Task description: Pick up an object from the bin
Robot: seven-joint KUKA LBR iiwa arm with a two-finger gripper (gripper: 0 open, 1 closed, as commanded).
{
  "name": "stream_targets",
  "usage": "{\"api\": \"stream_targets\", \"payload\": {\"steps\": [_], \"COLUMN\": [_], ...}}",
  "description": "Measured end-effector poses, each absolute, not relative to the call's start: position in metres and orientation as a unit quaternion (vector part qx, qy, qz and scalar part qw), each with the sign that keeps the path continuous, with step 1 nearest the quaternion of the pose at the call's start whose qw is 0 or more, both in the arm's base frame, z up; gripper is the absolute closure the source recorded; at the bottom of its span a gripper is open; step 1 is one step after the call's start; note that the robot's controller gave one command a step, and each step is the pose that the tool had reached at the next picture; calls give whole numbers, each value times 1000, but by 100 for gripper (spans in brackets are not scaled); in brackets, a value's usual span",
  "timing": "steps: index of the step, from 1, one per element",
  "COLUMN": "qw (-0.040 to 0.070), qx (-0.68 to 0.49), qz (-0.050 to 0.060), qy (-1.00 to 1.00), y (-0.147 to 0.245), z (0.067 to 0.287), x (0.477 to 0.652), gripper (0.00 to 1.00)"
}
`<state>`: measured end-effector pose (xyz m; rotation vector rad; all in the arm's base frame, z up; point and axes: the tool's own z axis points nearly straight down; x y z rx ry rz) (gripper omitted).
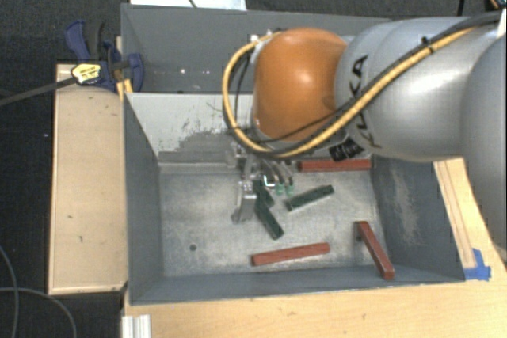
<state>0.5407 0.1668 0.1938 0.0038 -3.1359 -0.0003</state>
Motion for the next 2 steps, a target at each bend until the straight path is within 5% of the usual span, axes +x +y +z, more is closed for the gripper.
{"api": "stream_targets", "payload": {"steps": [1,2], "qw": [2,-5], "qx": [144,195], "qz": [1,0], "qy": [-990,-981], "y": [100,67], "z": [144,70], "x": [477,479], "gripper": [0,0]}}
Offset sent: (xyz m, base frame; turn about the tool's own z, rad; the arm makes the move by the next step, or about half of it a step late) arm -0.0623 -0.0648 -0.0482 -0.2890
